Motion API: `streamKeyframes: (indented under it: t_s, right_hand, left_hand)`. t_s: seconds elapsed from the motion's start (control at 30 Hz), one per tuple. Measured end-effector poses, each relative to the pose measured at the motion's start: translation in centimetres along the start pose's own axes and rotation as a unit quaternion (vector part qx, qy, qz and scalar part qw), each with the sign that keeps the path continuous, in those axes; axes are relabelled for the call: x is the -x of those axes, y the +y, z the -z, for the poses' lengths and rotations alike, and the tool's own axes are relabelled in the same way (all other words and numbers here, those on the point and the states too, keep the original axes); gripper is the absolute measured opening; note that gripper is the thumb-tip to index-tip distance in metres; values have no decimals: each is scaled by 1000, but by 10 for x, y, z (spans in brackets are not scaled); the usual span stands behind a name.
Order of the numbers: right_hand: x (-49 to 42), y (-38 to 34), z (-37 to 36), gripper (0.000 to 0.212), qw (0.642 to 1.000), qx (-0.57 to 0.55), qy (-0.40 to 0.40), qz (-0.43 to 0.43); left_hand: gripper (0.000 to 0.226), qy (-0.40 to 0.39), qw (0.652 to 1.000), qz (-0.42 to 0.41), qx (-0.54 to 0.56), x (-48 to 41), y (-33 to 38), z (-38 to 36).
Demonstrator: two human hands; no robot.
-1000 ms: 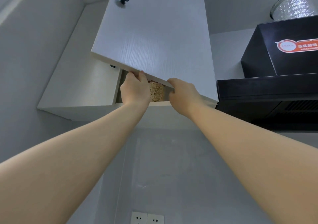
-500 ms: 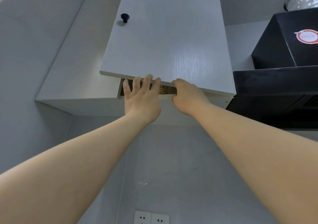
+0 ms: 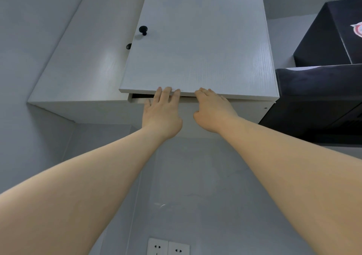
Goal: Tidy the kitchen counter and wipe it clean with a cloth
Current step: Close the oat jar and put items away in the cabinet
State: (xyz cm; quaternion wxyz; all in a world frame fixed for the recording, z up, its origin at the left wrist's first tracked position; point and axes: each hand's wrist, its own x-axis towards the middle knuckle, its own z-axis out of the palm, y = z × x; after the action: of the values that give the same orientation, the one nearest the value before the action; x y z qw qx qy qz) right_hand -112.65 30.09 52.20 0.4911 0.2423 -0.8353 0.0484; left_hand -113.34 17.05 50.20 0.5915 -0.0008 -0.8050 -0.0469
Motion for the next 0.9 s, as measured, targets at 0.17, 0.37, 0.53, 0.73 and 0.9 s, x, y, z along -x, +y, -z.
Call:
streamKeyframes:
  t_s: [0.17, 0.37, 0.53, 0.73, 0.9]
  right_hand:
    - [-5, 4, -6, 63, 1000, -2, -12, -4]
    - [-9, 8, -11, 65, 999, -29, -20, -5]
    - [-11, 12, -16, 65, 999, -28, -21, -3]
    - [-14, 13, -17, 66, 999, -34, -31, -2]
    - [-12, 11, -11, 62, 997, -70, -44, -6]
  left_hand:
    - [74, -17, 1000, 1, 13, -4, -5, -8]
    - [76, -39, 999, 4, 4, -6, -5, -13]
    - [77, -61, 998, 7, 1, -10, -5, -15]
    - [78, -82, 997, 9, 4, -11, -5, -15]
    - [74, -82, 997, 4, 0, -7, -2, -8]
